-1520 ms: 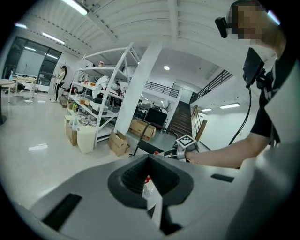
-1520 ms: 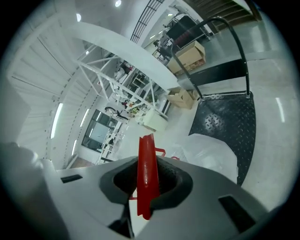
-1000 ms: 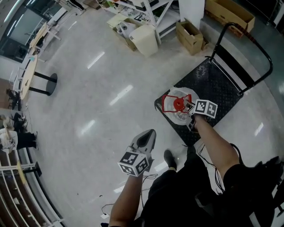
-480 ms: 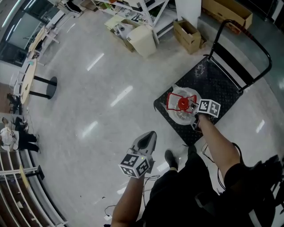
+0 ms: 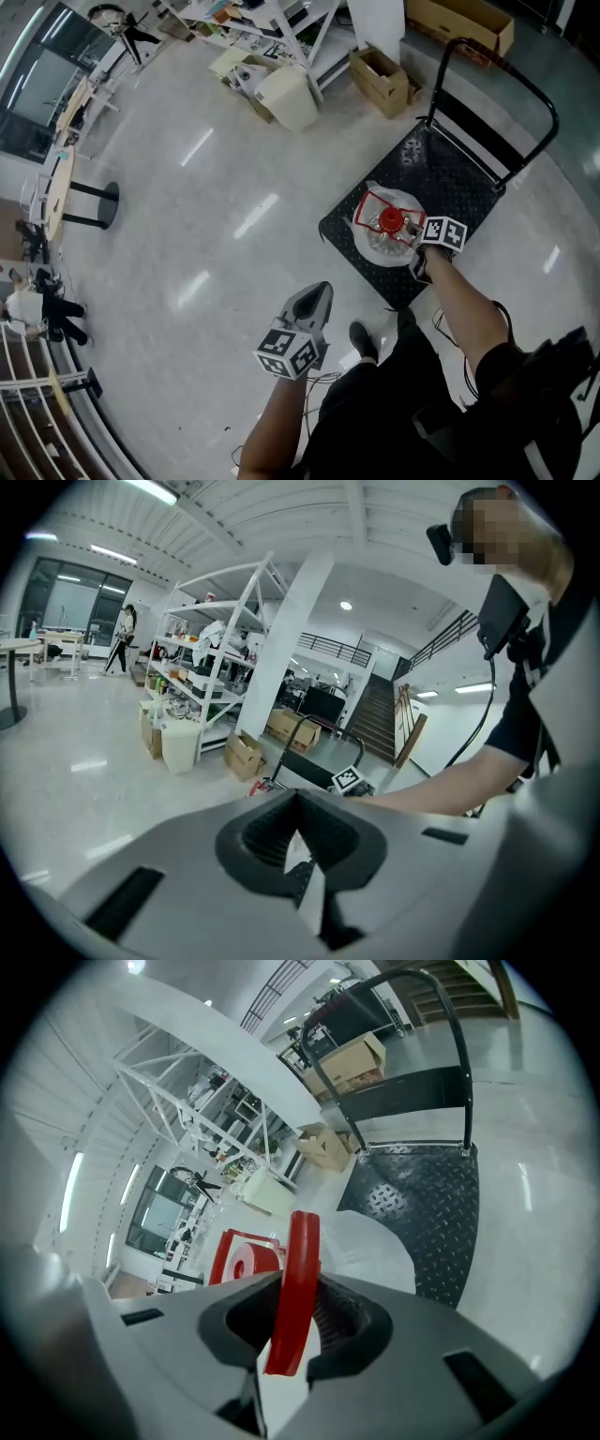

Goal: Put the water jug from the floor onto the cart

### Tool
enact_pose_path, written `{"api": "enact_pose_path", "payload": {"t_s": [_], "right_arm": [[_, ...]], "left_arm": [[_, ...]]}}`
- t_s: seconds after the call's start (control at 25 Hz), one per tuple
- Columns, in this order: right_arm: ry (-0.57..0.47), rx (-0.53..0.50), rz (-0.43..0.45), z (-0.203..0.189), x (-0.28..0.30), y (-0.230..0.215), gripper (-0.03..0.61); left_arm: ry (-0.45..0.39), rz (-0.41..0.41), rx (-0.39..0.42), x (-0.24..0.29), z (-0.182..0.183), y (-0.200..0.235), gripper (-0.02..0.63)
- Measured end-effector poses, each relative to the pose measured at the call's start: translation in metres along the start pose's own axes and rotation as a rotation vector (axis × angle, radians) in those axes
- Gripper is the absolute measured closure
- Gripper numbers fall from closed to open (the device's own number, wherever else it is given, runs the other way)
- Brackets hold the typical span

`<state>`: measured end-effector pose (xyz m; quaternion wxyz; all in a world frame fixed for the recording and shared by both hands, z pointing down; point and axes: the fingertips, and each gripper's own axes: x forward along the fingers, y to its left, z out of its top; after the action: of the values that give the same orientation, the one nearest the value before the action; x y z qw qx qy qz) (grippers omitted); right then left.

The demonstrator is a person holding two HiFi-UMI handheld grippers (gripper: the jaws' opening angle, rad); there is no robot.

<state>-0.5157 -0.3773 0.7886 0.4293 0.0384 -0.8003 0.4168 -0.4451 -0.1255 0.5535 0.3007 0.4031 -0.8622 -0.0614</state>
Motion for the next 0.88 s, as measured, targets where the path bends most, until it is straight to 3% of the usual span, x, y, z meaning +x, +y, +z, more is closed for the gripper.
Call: {"api": "enact_pose_path", "payload": {"t_s": [0.24,0.4,0.6,0.72,0.88], "right_arm": [[-0.064,-0.074,-0.044,0.018,-0.029,-0.015,0.400],[-0.165,-0.099,-0.064,0.042,-0.084,-0.021,0.399],[-0.355,-0.163,-0.034,0.067,-0.191,-0.012,0.400],[-0.465,-0.242,-0.023,0.069,-0.268,0.002,0.421],[-0.629,-0.319,-0.091,0.055,-0.377,0.011,0.548]], "left_arm": [[-0.014,-0.027,0.020,0.003,0.011,-0.014,0.621],[-0.043,-0.089,0.040,0.012,0.027,-0.032,0.621],[-0.082,-0.253,0.132,0.025,0.049,-0.073,0.621],[-0.097,-0.357,0.176,0.028,0.059,-0.104,0.621],[-0.106,-0.507,0.251,0.033,0.067,-0.151,0.621]]}}
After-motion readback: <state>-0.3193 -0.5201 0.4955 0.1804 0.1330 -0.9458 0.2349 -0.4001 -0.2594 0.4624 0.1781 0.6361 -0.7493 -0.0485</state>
